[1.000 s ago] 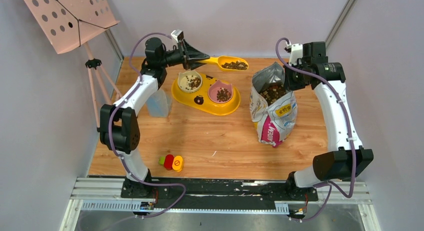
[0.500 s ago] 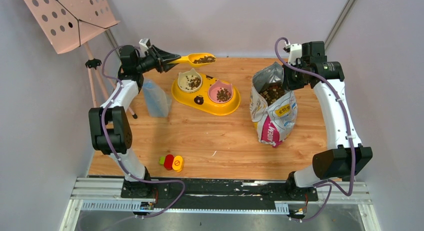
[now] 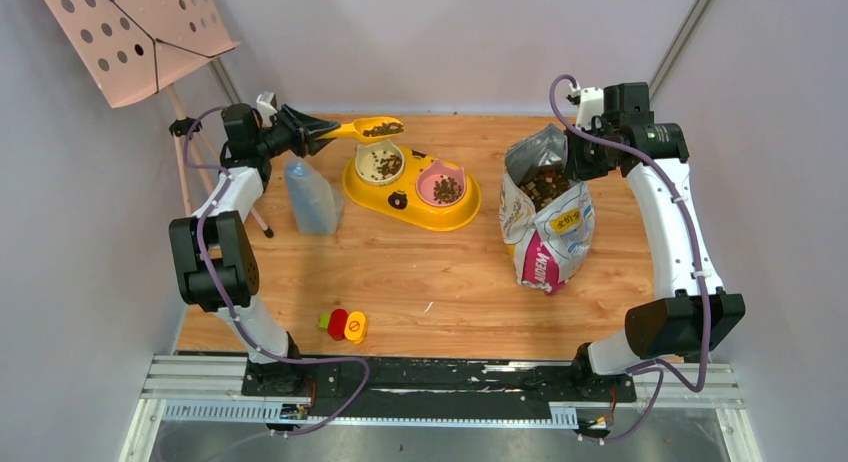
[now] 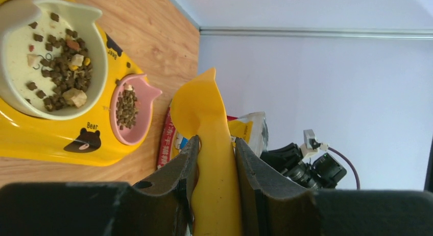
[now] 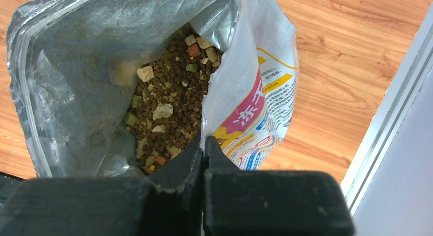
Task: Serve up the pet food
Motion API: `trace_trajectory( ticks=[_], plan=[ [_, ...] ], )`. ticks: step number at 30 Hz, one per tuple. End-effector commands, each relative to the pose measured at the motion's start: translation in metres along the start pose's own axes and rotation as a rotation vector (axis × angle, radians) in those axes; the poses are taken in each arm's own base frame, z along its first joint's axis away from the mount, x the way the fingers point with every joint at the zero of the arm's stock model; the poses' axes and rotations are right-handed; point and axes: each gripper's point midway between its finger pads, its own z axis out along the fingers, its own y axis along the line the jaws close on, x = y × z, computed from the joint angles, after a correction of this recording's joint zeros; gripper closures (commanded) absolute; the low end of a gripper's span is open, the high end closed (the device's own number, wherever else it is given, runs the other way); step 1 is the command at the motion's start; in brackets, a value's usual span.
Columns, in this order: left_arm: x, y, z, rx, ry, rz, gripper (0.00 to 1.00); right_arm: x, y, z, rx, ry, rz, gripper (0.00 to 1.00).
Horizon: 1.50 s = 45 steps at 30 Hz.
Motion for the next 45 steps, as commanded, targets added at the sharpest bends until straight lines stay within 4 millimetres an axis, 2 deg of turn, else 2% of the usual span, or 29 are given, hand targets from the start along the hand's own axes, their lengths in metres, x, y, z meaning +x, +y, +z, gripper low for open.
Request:
trace_trajectory(
  ticks=[1,13,28,40,45],
  plan=[
    [-0.01,-0.023,-0.01,0.016,-0.053,0.122,1.0,-0.022,0.003,-0.001,-0.016,-0.09,-0.016,1.0],
    [-0.018,0.002,-0.009,-0.087,-0.097,0.144,1.0,-0.011,0.004,-0.003,-0.007,-0.08,-0.014,1.0],
    [-0.032,0.033,-0.006,-0.234,-0.146,0.153,1.0,-0.011,0.004,-0.003,-0.01,-0.081,-0.012,1.0],
    [-0.021,0.038,0.015,-0.355,-0.115,0.287,1.0,-0.007,0.002,-0.003,-0.006,-0.074,-0.005,1.0],
    [-0.027,0.036,0.017,-0.419,-0.137,0.38,1.0,-0.005,0.0,-0.005,-0.003,-0.075,0.001,1.0]
  ],
)
